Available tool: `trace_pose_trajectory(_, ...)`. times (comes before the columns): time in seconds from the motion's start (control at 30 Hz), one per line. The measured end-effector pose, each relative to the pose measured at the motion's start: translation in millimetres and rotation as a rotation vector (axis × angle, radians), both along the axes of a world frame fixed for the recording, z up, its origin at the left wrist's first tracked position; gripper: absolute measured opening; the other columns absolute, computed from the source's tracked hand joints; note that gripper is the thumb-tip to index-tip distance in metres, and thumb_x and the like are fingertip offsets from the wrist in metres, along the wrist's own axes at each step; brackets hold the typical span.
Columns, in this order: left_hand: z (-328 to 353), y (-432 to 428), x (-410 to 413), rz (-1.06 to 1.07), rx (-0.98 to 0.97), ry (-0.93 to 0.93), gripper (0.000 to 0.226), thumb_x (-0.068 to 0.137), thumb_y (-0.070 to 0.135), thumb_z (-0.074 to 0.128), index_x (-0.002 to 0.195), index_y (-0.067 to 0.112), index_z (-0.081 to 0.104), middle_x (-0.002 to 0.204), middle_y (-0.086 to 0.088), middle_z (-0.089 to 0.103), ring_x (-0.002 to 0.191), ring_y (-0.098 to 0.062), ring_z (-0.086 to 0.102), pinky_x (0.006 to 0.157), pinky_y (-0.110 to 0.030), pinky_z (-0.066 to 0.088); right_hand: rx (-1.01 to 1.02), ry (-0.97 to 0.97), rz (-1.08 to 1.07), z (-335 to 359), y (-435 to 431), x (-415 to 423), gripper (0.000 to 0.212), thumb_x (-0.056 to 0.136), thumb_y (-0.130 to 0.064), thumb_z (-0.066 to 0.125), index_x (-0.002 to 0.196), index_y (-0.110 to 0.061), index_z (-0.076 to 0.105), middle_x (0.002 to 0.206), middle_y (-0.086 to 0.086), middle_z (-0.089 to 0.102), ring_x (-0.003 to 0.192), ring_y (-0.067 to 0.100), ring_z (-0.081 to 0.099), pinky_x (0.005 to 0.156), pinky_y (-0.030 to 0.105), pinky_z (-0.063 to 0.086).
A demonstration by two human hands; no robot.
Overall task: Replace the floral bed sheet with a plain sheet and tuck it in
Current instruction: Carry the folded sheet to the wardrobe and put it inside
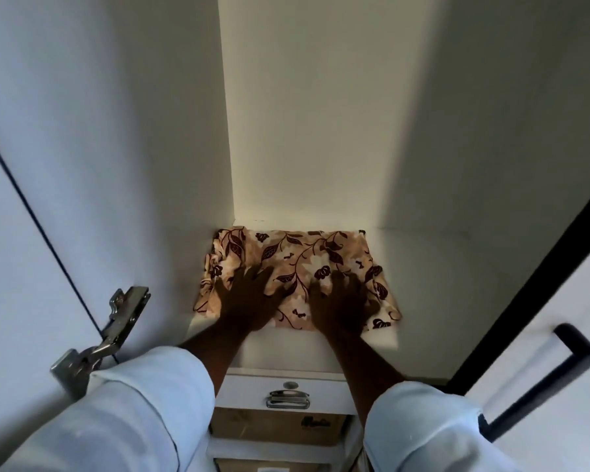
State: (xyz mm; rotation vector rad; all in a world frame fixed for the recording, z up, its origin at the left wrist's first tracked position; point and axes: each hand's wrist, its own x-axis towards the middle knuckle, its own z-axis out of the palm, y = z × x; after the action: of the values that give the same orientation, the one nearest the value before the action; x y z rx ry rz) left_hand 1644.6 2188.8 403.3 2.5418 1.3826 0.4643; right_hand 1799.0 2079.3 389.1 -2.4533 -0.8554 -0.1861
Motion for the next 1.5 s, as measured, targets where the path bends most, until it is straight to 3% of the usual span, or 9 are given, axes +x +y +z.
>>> trace_pose_trajectory(0.4,-13,15,2,-0.014,0.138,-0.123,0.081,0.085,0.088,0.022,0.146,0.039,0.041,0.162,0.003,0.030,0.153,-0.020,0.018,0.119,-0.065,0.010,0.175,-0.099,0.000,-5,6,10,0.047,0.090,-0.053,0.049,0.128,-0.028,0.059,0.143,0.003,0.053,0.137,0.028,0.042,0.111,0.056,0.030)
trace_pose_trajectory(0.57,-22,-6,-23,-0.046,0.174,-0.168,0.081,0.089,0.080,0.026,0.157,0.035,0.022,0.169,0.000,0.005,0.156,-0.018,-0.003,0.124,-0.055,0.003,0.050,-0.309,0.171,-4,-21,-13,0.069,0.097,-0.057,0.042,0.157,-0.025,0.033,0.167,0.010,0.023,0.156,0.031,0.015,0.118,0.061,0.012)
trace_pose_trajectory(0.67,-27,-24,-37,-0.059,0.091,-0.079,0.092,0.088,0.081,0.016,0.162,0.028,0.000,0.169,0.001,-0.008,0.155,-0.017,-0.012,0.125,-0.050,-0.001,0.031,-0.223,0.205,-12,-42,-26,0.080,0.097,-0.063,0.039,0.163,-0.022,0.018,0.170,0.011,0.011,0.157,0.033,0.007,0.120,0.062,0.010)
trace_pose_trajectory(0.8,-30,-66,-60,-0.039,0.046,0.033,0.092,0.092,0.077,0.022,0.162,0.021,0.000,0.169,0.001,-0.005,0.155,-0.017,-0.006,0.126,-0.045,0.002,-0.190,-0.063,0.269,-16,-80,-42,0.090,0.095,-0.070,0.028,0.164,-0.018,0.000,0.171,0.010,-0.004,0.158,0.031,-0.002,0.125,0.057,0.006)
trace_pose_trajectory(0.93,-30,-116,-83,-0.027,0.061,0.135,0.091,0.095,0.073,0.022,0.160,0.011,0.014,0.168,-0.008,0.009,0.155,-0.022,0.005,0.126,-0.045,0.005,-0.329,-0.009,0.359,-7,-120,-58,0.084,0.097,-0.072,0.012,0.163,-0.023,-0.001,0.171,0.004,-0.008,0.157,0.025,-0.010,0.125,0.054,-0.003)
trace_pose_trajectory(1.1,-26,-174,-117,-0.066,-0.061,0.113,0.088,0.096,0.072,0.028,0.161,0.014,0.010,0.169,-0.002,-0.001,0.156,-0.019,-0.004,0.126,-0.047,0.005,-0.448,-0.026,0.503,-12,-182,-77,0.079,0.096,-0.075,0.010,0.160,-0.036,-0.016,0.166,-0.003,-0.029,0.151,0.020,-0.030,0.123,0.053,-0.013)
trace_pose_trajectory(1.27,-34,-243,-166,-0.046,-0.101,0.078,0.081,0.097,0.069,0.032,0.159,0.017,0.022,0.168,-0.002,0.012,0.156,-0.019,0.001,0.124,-0.049,0.006,-0.400,-0.020,0.550,-10,-245,-106,0.075,0.098,-0.072,0.022,0.161,-0.032,0.018,0.171,0.001,-0.003,0.157,0.026,-0.004,0.124,0.058,0.012)
trace_pose_trajectory(1.4,-35,-302,-208,-0.095,-0.114,0.004,0.059,0.098,0.060,0.042,0.144,0.023,0.043,0.164,-0.001,0.025,0.155,-0.020,0.010,0.123,-0.053,0.010,-0.368,-0.010,0.572,-16,-296,-132,0.073,0.096,-0.070,0.027,0.157,-0.030,0.023,0.171,0.004,0.003,0.157,0.027,0.002,0.121,0.059,0.019)
trace_pose_trajectory(1.5,-27,-331,-234,-0.101,-0.097,-0.025,0.055,0.100,0.054,0.047,0.145,0.023,0.043,0.163,-0.001,0.028,0.155,-0.021,0.011,0.122,-0.051,0.011,-0.325,0.040,0.554,-17,-315,-148,0.070,0.094,-0.070,0.030,0.151,-0.030,0.032,0.169,0.002,0.008,0.155,0.028,0.009,0.117,0.060,0.027)
